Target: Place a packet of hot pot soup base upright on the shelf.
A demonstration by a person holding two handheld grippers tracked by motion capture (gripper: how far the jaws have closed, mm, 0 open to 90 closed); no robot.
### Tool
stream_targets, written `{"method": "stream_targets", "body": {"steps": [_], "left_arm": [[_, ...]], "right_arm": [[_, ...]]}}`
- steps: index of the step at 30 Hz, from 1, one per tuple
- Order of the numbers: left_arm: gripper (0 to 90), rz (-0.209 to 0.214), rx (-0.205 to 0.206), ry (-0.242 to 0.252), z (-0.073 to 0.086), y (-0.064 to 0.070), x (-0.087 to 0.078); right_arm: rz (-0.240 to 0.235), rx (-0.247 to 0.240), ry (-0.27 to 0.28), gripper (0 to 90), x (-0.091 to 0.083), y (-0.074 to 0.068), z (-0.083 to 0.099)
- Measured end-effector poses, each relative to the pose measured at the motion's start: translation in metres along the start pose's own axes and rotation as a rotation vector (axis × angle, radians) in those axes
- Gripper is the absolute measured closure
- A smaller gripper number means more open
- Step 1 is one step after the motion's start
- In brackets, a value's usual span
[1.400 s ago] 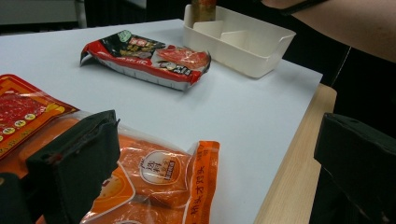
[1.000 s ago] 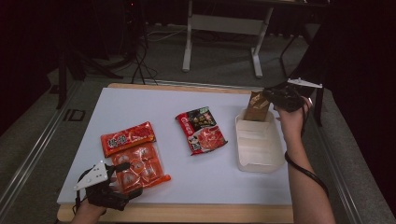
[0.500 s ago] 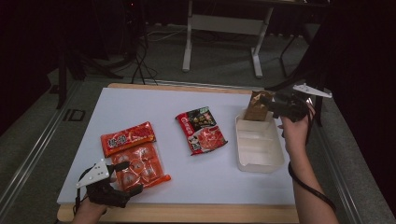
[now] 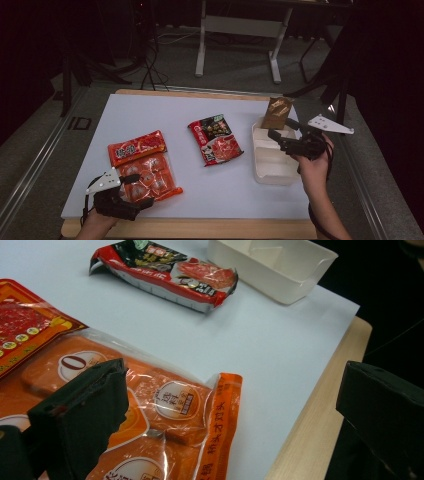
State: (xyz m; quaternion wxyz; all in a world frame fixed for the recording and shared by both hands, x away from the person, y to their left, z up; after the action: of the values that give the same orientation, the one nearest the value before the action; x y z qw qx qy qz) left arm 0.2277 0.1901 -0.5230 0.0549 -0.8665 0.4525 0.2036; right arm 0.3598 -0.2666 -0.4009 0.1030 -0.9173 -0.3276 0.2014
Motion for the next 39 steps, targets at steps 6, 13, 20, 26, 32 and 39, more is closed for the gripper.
{"method": "stream_targets", "body": {"steps": [6, 13, 20, 26, 32, 39], "left_arm": [[0.4, 0.007, 0.005, -0.025, -0.005, -0.001, 0.001], [0.6, 0.017, -0.007, -0.046, -0.013, -0.01, 0.008], [5.8, 0.005, 0.01, -0.051, -0.025, -0.017, 0.019], [10.9, -0.012, 0.021, -0.055, -0.039, -0.023, 0.029], [13.9, -0.02, 0.021, -0.08, -0.052, -0.028, 0.045], [19.0, -0.005, 0.029, -0.099, -0.062, -0.03, 0.072]], "right_arm": [[-0.036, -0.006, -0.037, 14.1, -0.007, -0.019, 0.023], [-0.078, -0.02, -0.061, 14.0, -0.013, -0.039, 0.045], [-0.122, -0.012, -0.08, 13.9, -0.012, -0.047, 0.055], [-0.102, -0.013, -0.042, 14.0, -0.018, -0.045, 0.052], [-0.106, -0.057, -0.023, 14.2, -0.027, -0.047, 0.053], [-0.092, -0.078, 0.004, 14.3, -0.035, -0.047, 0.053]]}}
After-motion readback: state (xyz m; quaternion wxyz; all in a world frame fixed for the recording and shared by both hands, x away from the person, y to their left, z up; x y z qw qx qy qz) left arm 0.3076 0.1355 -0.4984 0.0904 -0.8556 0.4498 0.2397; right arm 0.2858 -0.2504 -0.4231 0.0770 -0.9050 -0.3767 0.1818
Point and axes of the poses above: each handheld gripper's, and its own axes: x roughly forward along the jaws, z roughly out of its underside, y roughly to its right, the point moved 4 cm from there along x, roughly forward along the jaws, and after that the axes turned 11 degrees about x, right-handed, at the moved point
